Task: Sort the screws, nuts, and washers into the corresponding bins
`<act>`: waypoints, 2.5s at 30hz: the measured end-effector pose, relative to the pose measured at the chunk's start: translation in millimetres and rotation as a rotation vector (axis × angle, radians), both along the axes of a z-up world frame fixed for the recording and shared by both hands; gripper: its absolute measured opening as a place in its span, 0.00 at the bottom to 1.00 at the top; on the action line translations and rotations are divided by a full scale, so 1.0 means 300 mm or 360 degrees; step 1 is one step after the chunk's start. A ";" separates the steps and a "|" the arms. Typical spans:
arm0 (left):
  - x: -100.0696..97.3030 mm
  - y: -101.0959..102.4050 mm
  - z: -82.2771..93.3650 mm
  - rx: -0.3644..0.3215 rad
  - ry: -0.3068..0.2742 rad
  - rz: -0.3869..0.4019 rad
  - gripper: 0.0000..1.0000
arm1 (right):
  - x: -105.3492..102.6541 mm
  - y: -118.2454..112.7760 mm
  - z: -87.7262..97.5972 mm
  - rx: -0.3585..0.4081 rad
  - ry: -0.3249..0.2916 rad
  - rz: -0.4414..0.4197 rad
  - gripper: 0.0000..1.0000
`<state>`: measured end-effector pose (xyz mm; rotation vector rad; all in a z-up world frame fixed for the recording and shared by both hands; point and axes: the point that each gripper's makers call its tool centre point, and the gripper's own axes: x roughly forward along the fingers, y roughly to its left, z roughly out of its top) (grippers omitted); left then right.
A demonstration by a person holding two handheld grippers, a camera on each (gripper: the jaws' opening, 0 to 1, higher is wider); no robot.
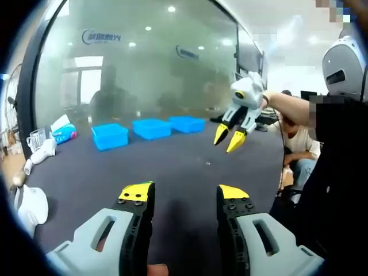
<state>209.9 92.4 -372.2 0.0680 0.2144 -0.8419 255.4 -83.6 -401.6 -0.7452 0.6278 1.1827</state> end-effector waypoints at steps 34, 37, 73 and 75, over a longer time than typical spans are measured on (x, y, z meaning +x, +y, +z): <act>-0.014 0.027 -0.020 -0.0030 0.0026 0.0019 0.42 | 0.025 0.088 -0.139 -0.0469 0.0249 0.0276 0.13; -0.014 0.026 -0.022 -0.0033 0.0030 0.0018 0.42 | 0.028 0.087 -0.141 -0.0461 0.0262 0.0279 0.09; 0.020 0.019 0.051 -0.0050 -0.0054 0.0063 0.42 | 0.049 -0.117 0.131 0.0530 -0.0233 -0.0421 0.03; 0.020 0.014 0.060 -0.0056 -0.0060 0.0061 0.42 | 0.045 -0.145 0.150 0.0638 -0.0295 -0.0500 0.03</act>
